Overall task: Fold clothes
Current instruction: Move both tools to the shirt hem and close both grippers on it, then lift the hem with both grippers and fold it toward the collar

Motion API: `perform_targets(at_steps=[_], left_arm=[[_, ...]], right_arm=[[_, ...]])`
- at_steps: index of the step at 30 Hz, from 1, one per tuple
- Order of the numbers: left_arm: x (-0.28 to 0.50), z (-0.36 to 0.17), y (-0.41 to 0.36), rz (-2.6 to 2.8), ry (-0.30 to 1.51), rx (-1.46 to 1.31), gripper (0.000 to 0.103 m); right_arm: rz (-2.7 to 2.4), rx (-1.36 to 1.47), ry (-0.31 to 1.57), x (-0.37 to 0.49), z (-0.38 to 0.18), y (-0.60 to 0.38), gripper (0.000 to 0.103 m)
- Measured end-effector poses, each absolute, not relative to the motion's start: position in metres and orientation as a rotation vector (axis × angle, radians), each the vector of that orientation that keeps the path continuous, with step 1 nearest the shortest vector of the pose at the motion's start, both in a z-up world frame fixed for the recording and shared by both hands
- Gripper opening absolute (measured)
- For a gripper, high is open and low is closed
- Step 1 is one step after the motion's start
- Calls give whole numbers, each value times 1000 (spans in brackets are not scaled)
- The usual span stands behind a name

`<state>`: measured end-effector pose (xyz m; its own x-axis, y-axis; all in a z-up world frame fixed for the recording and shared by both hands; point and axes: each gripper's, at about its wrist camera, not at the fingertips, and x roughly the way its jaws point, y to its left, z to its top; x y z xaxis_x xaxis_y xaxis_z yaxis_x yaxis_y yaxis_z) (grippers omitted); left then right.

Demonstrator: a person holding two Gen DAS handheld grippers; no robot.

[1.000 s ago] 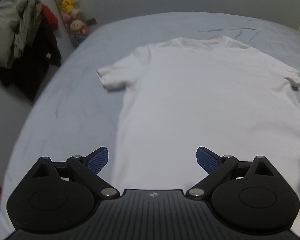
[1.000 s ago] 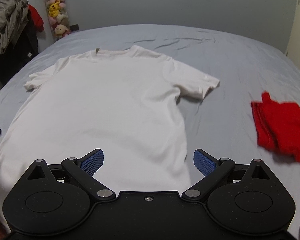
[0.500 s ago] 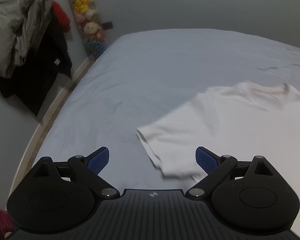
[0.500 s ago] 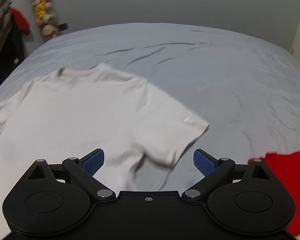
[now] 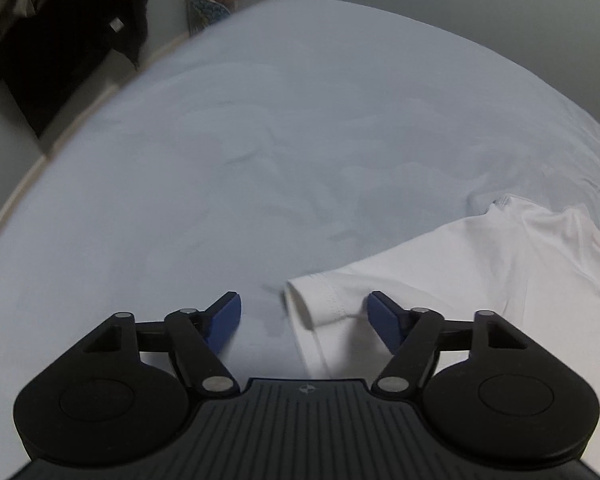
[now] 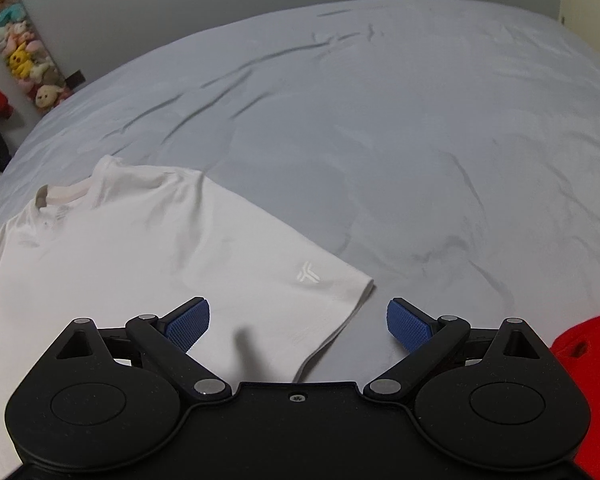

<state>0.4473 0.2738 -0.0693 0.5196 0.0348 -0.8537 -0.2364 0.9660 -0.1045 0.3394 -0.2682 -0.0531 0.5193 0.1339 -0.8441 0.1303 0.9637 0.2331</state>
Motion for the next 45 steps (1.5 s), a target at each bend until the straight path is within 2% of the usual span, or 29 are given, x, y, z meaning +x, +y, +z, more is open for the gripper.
perform_targets(at_steps=[1, 5, 7, 14, 18, 20, 21, 22, 24, 32, 38, 45], left_arm=[[448, -72, 273, 161, 1013, -229, 50], [451, -71, 266, 137, 1003, -216, 21], [455, -70, 262, 134, 997, -197, 11], [461, -69, 249, 182, 1003, -171, 11], [466, -73, 245, 215, 1019, -177, 11], [466, -73, 242, 223, 1022, -178, 10], [467, -73, 242, 225, 1020, -178, 9], [467, -71, 241, 228, 1014, -176, 9], [466, -68, 239, 227, 1005, -178, 9], [455, -30, 216, 141, 956, -173, 9], [449, 2, 187, 36, 921, -168, 9], [454, 6, 140, -61, 932, -136, 9]], right_arm=[[-1, 287, 1032, 339, -56, -269, 96], [0, 319, 1040, 341, -66, -273, 96], [2, 337, 1039, 341, -67, -275, 96], [8, 425, 1047, 360, -65, -285, 94], [-79, 518, 1111, 373, -79, -295, 73], [-106, 532, 1115, 375, -85, -297, 56], [-111, 523, 1109, 376, -84, -297, 37], [-118, 513, 1108, 375, -83, -298, 23], [-112, 526, 1098, 373, -79, -300, 16], [20, 494, 1045, 370, -40, -281, 14], [185, 428, 1014, 369, 5, -229, 14], [316, 397, 1007, 386, 23, -162, 14]])
